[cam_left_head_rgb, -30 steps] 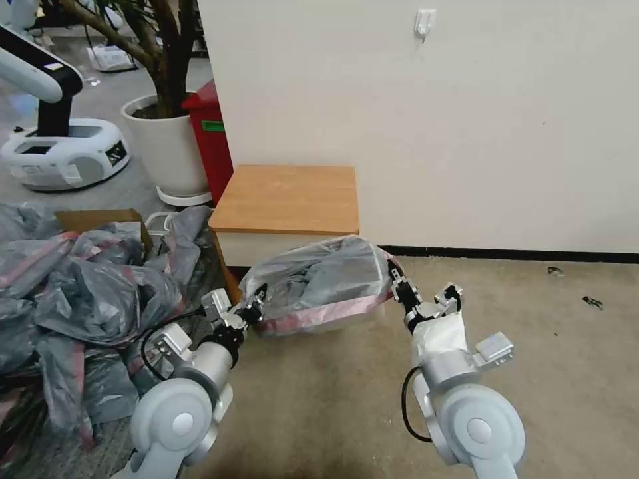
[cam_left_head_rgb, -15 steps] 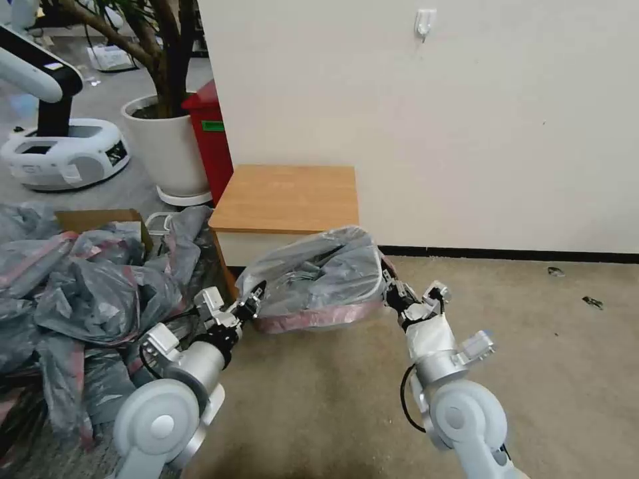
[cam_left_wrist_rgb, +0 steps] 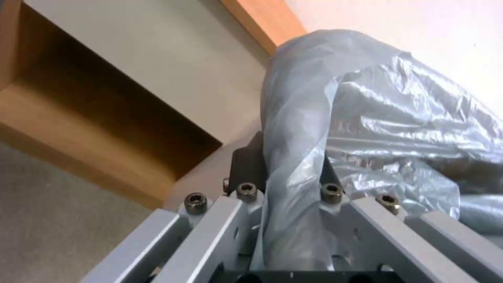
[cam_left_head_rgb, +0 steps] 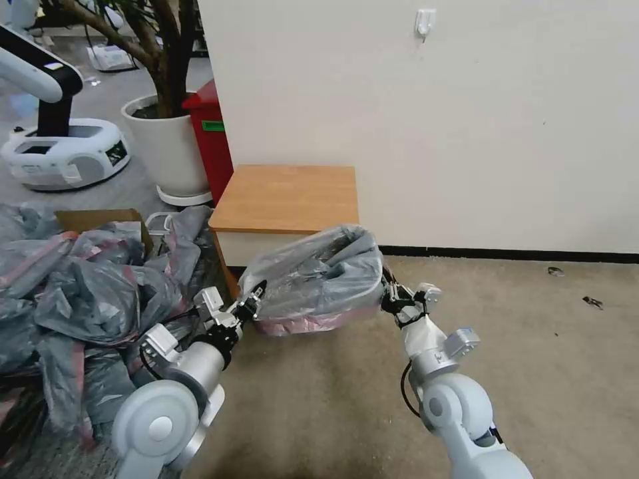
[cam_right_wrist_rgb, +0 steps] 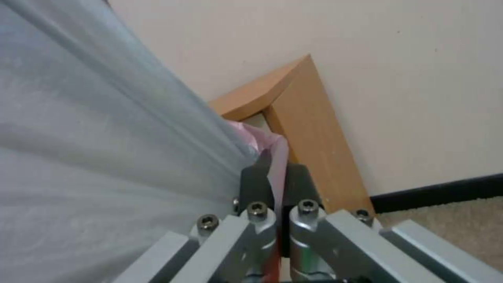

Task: Pick up the garbage bag from the table and place it over the trash can.

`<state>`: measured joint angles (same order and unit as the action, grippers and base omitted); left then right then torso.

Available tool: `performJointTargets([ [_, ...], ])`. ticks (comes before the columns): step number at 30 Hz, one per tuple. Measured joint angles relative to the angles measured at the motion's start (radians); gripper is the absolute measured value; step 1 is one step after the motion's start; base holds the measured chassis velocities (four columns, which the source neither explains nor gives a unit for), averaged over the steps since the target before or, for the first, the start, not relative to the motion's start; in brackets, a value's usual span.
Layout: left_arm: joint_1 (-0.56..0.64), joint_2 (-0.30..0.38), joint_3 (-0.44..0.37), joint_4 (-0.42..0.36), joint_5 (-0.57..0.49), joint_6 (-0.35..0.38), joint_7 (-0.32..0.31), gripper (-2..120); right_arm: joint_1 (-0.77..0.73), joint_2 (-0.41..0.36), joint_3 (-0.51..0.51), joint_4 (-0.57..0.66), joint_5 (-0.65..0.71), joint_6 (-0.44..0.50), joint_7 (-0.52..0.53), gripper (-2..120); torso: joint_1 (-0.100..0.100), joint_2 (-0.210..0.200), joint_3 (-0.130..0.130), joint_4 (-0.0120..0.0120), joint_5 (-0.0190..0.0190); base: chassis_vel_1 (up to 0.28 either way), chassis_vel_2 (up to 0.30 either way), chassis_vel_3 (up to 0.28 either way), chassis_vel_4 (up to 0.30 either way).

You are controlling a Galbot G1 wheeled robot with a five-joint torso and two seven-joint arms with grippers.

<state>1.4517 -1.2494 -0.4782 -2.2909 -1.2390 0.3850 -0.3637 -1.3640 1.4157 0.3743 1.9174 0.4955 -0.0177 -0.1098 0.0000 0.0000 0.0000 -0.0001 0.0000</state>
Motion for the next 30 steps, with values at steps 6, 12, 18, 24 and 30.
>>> performJointTargets([
  [6, -0.01, 0.005, -0.005, 0.013, -0.006, 0.001, 0.0, 5, -0.022, -0.012, 0.003, 0.009, -0.068, 0.035, -0.034, 0, 0.0, 0.0, 0.0, 0.0, 0.0, 0.0, 0.0, 0.0, 0.0],
  [12, -0.02, 0.012, -0.012, 0.025, -0.013, 0.002, 0.001, 5, -0.043, -0.025, 0.005, 0.024, -0.133, 0.053, -0.054, 9, 0.0, 0.0, 0.0, 0.0, -0.0001, 0.0, 0.0, 0.0, 0.0],
  [18, -0.014, 0.017, -0.007, 0.035, 0.047, 0.006, 0.011, 5, -0.071, -0.042, 0.006, 0.104, 0.041, -0.009, -0.004, 30, 0.0, 0.0, 0.0, 0.0001, 0.0, 0.0, 0.0, 0.0, 0.0],
  [24, -0.012, 0.023, 0.001, 0.038, 0.078, 0.008, 0.021, 5, -0.115, -0.068, 0.04, 0.199, 0.355, -0.096, 0.029, 54, 0.0, 0.0, 0.0, 0.0, 0.0, 0.0, 0.0, 0.0, 0.0],
  [30, -0.012, 0.029, 0.0, 0.038, 0.077, 0.007, 0.02, 5, -0.159, -0.075, 0.09, 0.279, 0.687, -0.19, 0.041, 78, 0.0, 0.0, 0.0, 0.0, -0.0001, 0.0, 0.0, 0.0, 0.0],
])
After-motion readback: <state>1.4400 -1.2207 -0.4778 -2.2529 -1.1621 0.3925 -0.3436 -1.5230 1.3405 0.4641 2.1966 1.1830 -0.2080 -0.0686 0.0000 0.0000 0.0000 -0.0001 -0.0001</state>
